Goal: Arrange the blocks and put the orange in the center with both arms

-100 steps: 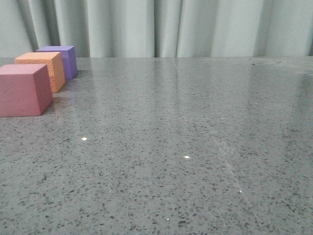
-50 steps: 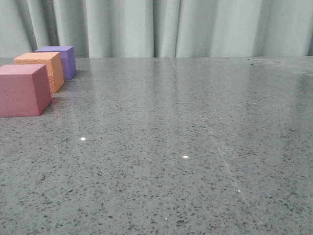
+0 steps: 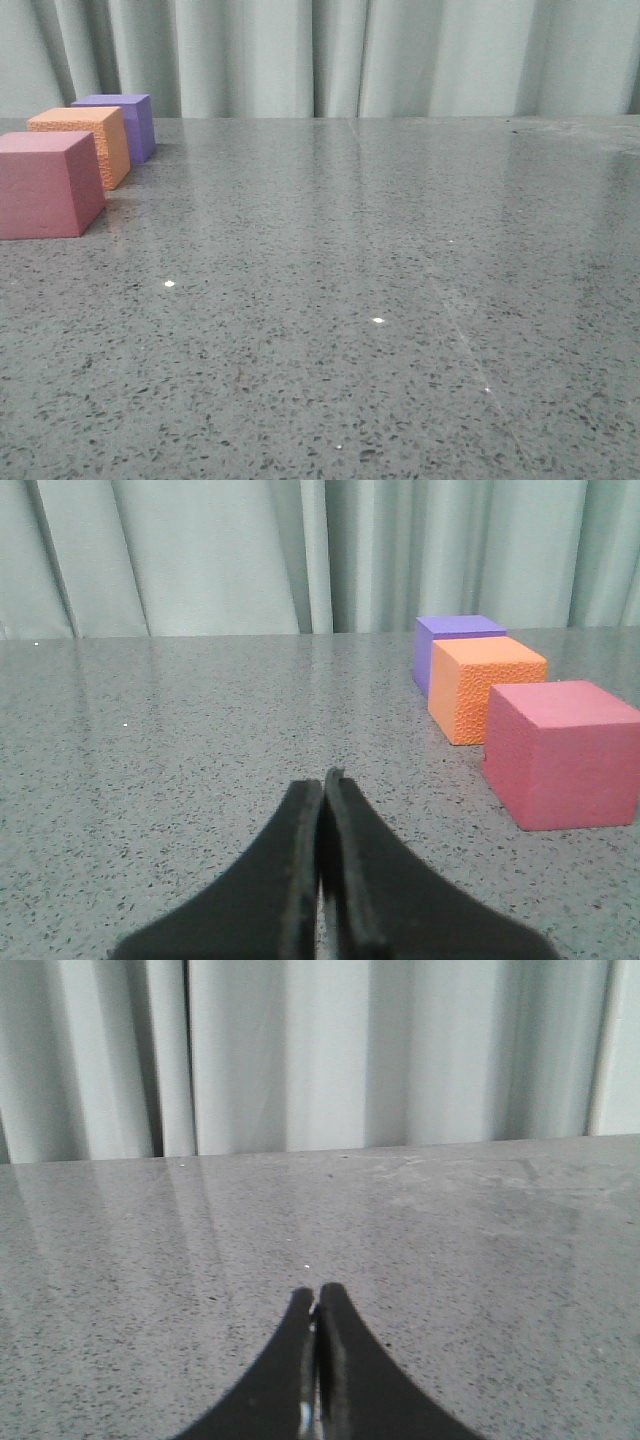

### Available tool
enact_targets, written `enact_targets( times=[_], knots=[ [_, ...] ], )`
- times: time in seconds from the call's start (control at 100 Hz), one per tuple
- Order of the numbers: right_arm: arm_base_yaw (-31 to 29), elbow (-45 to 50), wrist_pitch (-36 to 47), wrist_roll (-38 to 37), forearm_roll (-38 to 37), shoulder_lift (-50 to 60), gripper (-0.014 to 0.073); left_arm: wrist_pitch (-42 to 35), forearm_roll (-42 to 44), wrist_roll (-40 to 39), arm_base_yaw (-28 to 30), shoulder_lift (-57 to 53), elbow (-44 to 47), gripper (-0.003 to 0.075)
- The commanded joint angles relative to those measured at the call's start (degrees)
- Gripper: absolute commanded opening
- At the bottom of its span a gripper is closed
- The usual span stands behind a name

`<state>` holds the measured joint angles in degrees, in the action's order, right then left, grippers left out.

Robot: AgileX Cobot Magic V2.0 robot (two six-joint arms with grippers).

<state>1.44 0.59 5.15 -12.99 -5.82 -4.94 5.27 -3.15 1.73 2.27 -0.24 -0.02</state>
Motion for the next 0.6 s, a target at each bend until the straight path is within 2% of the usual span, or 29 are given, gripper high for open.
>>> enact_targets(
  times=[0.0,0.18,0.59],
  knots=[
    [-1.5,-0.6,3.5,0.5,-0.5,1.5,-0.0120,-4.1,-0.5,-0.4,0.1,-2.0,1.2,-0.0019],
    [-2.3,0.7,-2.4,0.7,0.3,7.2,-0.0120,-4.1,-0.5,-0.4,0.1,-2.0,1.2,-0.0019],
    [-2.3,0.7,-6.4,2.9,0.2,7.1,-0.0120,-4.1,-0.5,-0.4,0.1,-2.0,1.2,-0.0019]
  ],
)
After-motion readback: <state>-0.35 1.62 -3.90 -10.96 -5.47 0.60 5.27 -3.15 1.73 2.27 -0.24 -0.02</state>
